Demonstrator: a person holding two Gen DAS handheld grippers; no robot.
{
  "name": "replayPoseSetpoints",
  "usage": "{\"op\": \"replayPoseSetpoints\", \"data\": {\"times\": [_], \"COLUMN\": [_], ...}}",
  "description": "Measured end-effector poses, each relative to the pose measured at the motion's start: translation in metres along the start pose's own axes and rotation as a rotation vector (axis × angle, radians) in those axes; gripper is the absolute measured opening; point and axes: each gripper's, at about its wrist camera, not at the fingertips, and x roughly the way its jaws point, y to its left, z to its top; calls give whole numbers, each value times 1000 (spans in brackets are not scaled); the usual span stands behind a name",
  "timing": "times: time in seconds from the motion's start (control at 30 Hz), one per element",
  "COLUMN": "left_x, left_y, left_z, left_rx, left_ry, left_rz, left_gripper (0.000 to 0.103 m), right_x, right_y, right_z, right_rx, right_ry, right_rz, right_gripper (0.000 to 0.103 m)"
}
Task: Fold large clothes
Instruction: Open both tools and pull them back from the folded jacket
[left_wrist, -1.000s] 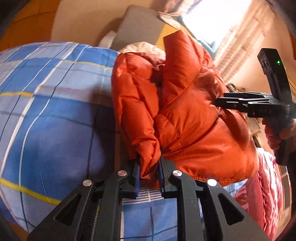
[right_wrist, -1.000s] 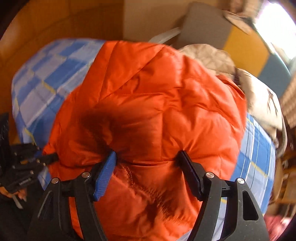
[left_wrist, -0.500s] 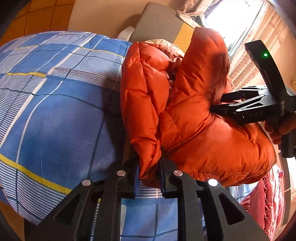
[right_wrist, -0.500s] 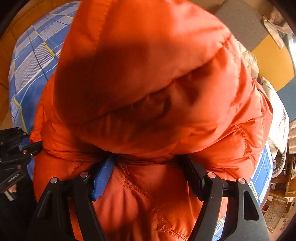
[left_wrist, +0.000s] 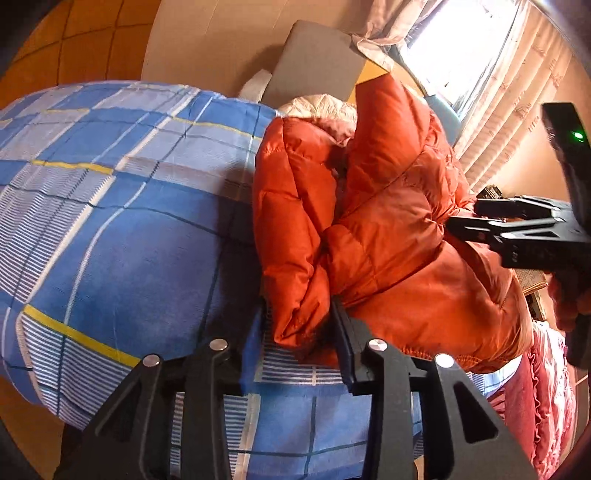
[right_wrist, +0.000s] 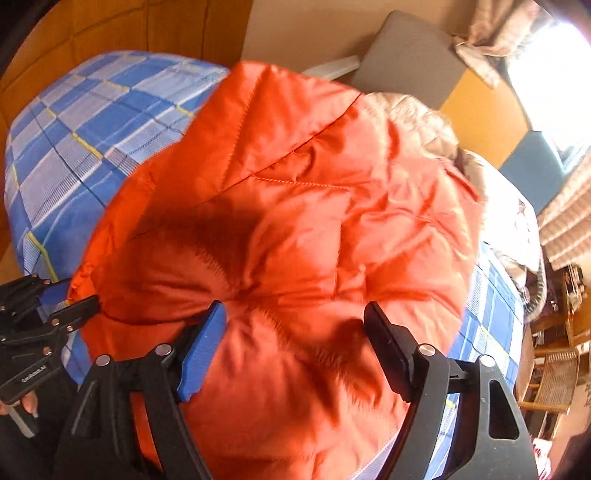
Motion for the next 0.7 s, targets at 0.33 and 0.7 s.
{"op": "replayPoseSetpoints", "data": {"times": [0.33, 0.7], "left_x": [-33, -83], "left_y": [6, 8], "left_z": [-3, -11], "left_rx": [60, 188], "left_ry": [-79, -185], "left_rz": [35, 95], "left_gripper": [67, 93], "right_x": [-67, -98], "right_y": [7, 59], "right_z": [-65, -110], "right_rx": [461, 663], "right_ry": [-149, -281], "right_rz": [-9, -207], "right_gripper": [92, 100]}}
